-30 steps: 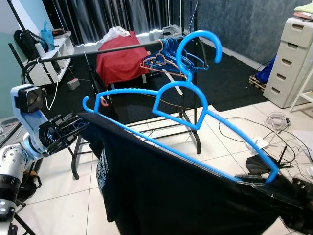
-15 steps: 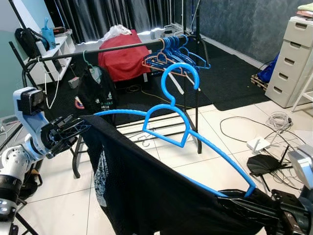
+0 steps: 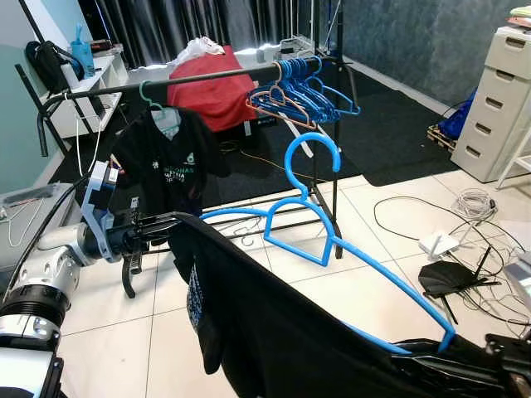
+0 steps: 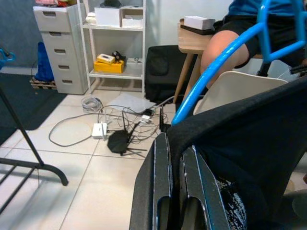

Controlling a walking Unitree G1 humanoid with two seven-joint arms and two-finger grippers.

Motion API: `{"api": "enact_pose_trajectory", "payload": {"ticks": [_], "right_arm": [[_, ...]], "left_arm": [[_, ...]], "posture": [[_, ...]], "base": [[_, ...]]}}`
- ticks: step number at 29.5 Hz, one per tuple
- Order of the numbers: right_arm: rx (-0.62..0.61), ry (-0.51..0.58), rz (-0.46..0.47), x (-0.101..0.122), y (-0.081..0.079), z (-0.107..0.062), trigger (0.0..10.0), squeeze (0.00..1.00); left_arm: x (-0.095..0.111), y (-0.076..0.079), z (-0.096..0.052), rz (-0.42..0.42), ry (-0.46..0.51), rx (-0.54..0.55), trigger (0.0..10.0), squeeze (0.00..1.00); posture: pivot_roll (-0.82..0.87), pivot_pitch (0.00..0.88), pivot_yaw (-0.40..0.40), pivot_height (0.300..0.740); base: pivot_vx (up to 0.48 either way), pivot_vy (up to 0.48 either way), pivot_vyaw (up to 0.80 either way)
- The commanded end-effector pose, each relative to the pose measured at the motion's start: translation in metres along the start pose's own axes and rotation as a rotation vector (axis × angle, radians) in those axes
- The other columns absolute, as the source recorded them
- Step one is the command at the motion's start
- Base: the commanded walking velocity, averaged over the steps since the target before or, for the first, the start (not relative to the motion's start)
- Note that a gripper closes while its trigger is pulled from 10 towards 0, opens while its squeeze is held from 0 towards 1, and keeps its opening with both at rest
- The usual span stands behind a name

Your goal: Hang hanger

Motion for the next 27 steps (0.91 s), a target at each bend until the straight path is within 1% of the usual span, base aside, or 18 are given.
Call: {"api": "enact_pose_trajectory", "payload": {"ticks": [1,4,6,7,8,15,16,17,18,20,21,23,25,27], "right_arm": [[0.101,-0.085,0.032,-0.008,-0.012,0.004,10.0,0.00],[0.109,-0.098,0.045,-0.010,-0.013,0.005,10.0,0.00],[0.085,-0.134,0.066,-0.016,-0.010,0.008,10.0,0.00],[0.085,-0.134,0.066,-0.016,-0.010,0.008,10.0,0.00],[0.072,-0.145,0.085,-0.019,-0.008,0.008,10.0,0.00],[0.089,-0.161,0.114,-0.021,-0.011,0.007,10.0,0.00],[0.123,-0.162,0.122,-0.021,-0.016,0.006,10.0,0.00],[0.123,-0.162,0.122,-0.021,-0.016,0.006,10.0,0.00],[0.169,-0.168,0.128,-0.021,-0.023,0.006,10.0,0.00],[0.169,-0.168,0.128,-0.021,-0.023,0.006,10.0,0.00],[0.203,-0.179,0.136,-0.021,-0.028,0.006,10.0,0.00],[0.203,-0.179,0.136,-0.021,-0.028,0.006,10.0,0.00],[0.239,-0.218,0.167,-0.027,-0.036,0.007,10.0,0.00],[0.244,-0.231,0.182,-0.030,-0.039,0.007,10.0,0.00]], "left_arm": [[0.006,-0.013,-0.014,0.018,0.006,0.149,10.0,0.00],[0.005,-0.013,-0.012,0.021,0.015,0.145,10.0,0.00],[0.004,-0.012,-0.007,0.033,0.027,0.131,10.0,0.00],[0.004,-0.012,-0.007,0.033,0.027,0.131,10.0,0.00],[0.003,-0.012,-0.005,0.039,0.031,0.124,10.0,0.00],[0.003,-0.012,-0.004,0.049,0.031,0.117,10.0,0.00],[0.003,-0.012,-0.005,0.052,0.029,0.117,10.0,0.00],[0.003,-0.012,-0.005,0.052,0.029,0.117,10.0,0.00],[0.003,-0.013,-0.006,0.054,0.026,0.120,10.0,0.00],[0.003,-0.013,-0.006,0.054,0.026,0.120,10.0,0.00],[0.002,-0.013,-0.006,0.056,0.024,0.123,10.0,0.00],[0.002,-0.013,-0.006,0.056,0.024,0.123,10.0,0.00],[0.001,-0.014,-0.006,0.062,0.019,0.134,10.0,0.00],[0.001,-0.015,-0.007,0.065,0.017,0.144,10.0,0.00]], "posture": [[-0.28,0.000,0.101,0.740],[-0.29,0.000,0.099,0.740],[-0.29,0.000,0.098,0.740],[-0.29,0.000,0.098,0.740],[-0.29,0.000,0.098,0.740],[-0.29,0.000,0.098,0.740],[-0.29,0.000,0.097,0.740],[-0.29,0.000,0.097,0.740],[-0.29,0.000,0.096,0.740],[-0.29,0.000,0.096,0.740],[-0.29,0.000,0.096,0.740],[-0.29,0.000,0.096,0.740],[-0.30,0.000,0.092,0.740],[-0.30,0.000,0.091,0.740]], "base": [[0.000,0.000,0.00],[0.000,0.000,0.00],[0.000,0.000,0.00],[0.000,0.000,0.00],[0.000,0.000,0.00],[0.000,0.000,0.00],[0.000,0.000,0.00],[0.000,0.000,0.00],[0.000,0.000,0.00],[0.000,0.000,0.00],[0.000,0.000,0.00],[0.000,0.000,0.00],[0.000,0.000,0.00],[0.000,0.000,0.00]]}}
Point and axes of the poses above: a point about 5 cm out from each wrist's last joint towards the gripper, its own z axis pointing out of the wrist towards the gripper, its own x axis along the axis of the wrist's last joint, y = z × x, the point moved 1 cm from there along z, pointing out of the wrist towards the gripper, and after that the axes turned 10 degrees about z, right-handed, at the moved point
